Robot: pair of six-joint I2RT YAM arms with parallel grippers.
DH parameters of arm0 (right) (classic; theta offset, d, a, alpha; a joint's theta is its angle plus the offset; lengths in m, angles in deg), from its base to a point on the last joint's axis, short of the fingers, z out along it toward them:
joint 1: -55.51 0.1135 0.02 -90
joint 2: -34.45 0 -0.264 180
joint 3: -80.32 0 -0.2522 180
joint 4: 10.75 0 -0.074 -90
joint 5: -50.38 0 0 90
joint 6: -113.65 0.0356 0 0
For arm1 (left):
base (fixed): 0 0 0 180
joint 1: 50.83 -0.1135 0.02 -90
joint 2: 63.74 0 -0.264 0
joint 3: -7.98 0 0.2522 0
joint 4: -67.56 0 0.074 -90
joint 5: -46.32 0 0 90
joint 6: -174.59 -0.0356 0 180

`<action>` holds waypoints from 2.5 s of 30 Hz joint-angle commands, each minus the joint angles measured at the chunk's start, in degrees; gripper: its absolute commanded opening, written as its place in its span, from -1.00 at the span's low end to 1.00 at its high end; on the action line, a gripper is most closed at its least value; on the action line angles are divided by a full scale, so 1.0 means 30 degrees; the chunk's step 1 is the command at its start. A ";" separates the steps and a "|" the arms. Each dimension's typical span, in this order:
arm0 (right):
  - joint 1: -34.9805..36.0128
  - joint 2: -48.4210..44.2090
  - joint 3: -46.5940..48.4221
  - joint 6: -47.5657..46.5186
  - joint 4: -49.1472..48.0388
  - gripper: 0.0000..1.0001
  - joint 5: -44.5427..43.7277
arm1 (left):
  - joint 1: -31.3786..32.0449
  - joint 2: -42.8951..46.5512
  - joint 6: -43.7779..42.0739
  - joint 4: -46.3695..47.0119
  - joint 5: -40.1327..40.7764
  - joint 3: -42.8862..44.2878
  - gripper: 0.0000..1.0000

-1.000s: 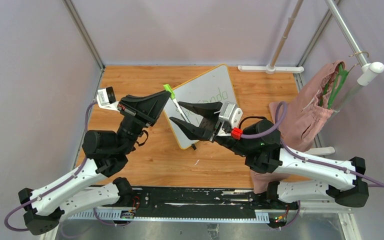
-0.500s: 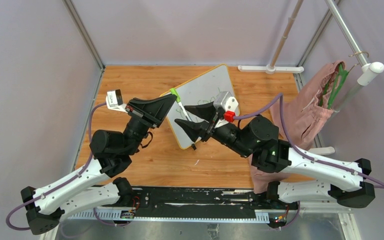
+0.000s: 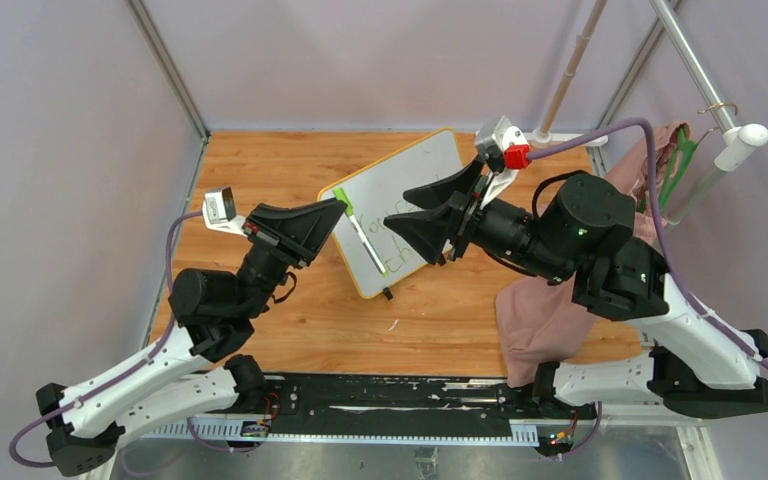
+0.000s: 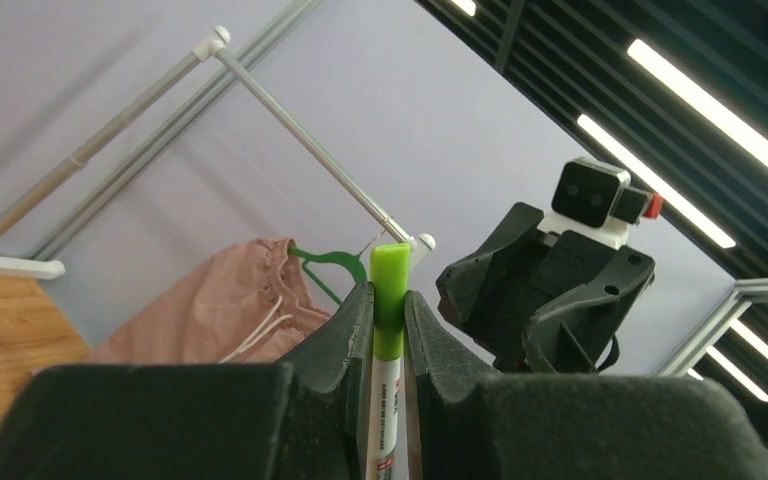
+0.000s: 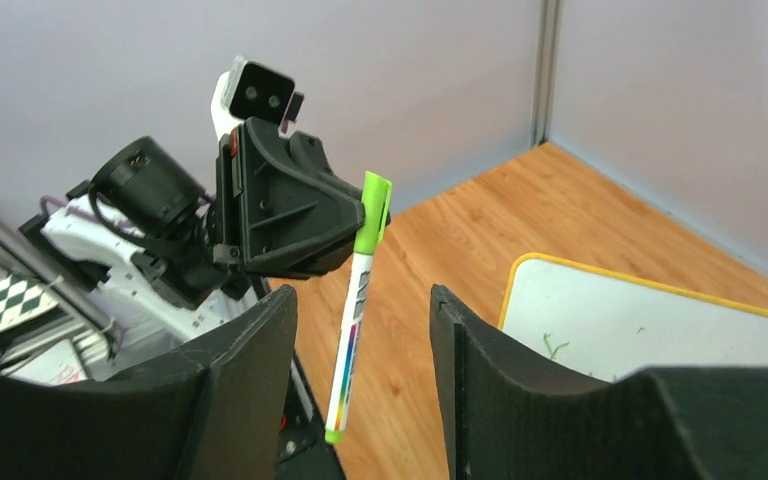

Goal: Write a sentence on the whiteboard
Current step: Close the whiteboard marker at the center of the board.

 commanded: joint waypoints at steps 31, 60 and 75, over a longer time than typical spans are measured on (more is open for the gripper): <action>-0.1283 0.3062 0.0629 0.4378 0.3517 -0.60 0.7483 | 0.0181 0.1822 -0.1501 -0.1497 -0.3149 -0.0424 -1.00; -0.1278 -0.0438 -0.2336 0.0616 0.5548 -1.00 0.5455 | 0.0181 -0.2039 -0.3238 -0.6562 -0.9555 0.3387 0.15; -0.1281 -0.1766 -0.4534 0.1287 0.3552 -1.00 0.4044 | 0.0166 -0.1372 -0.2781 -0.6561 -0.8708 0.2025 -0.23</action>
